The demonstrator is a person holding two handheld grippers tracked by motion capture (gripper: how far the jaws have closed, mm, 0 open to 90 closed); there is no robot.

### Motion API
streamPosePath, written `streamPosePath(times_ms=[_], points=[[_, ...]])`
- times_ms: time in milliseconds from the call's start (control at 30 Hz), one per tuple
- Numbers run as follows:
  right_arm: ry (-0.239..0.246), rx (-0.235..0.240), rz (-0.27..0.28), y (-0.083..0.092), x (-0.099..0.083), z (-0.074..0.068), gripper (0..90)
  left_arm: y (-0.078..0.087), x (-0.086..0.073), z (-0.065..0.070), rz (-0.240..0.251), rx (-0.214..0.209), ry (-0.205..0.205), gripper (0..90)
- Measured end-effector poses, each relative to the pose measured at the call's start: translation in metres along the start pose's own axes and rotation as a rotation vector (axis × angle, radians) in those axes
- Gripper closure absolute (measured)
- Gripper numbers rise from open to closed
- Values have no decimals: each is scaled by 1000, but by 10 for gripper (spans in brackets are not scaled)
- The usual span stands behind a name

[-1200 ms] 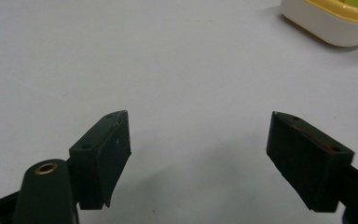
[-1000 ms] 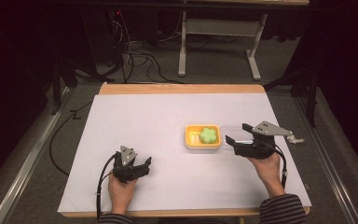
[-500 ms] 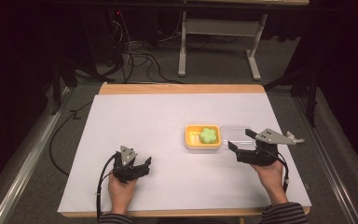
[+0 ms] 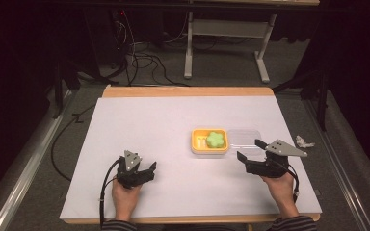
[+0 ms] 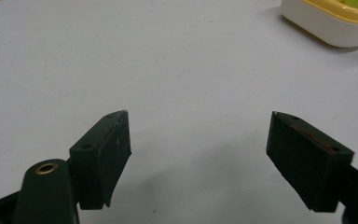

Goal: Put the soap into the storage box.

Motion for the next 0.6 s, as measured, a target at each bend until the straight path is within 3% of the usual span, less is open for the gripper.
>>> streamPosePath(times_ms=[200,300,333,600], points=[[10,-7,-10,-1,-8,-1,165,0,0,0,1,0,1,224],[25,-16,-29,-3,-13,-2,170,0,0,0,1,-1,1,224],[26,-15,-58,-4,-18,-3,173,0,0,0,1,-1,1,224],[27,-1,-95,-9,-30,-8,184,0,0,0,2,-1,1,223]])
Point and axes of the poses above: each handheld gripper's, and its own axes: y roughly backward along the jaws, x roughly out of its top, z roughly to its right, the point moved 10 cm from there along -y, roughly forward along the jaws, and after that the axes turned 10 degrees about -x, right-handed, at the moved point
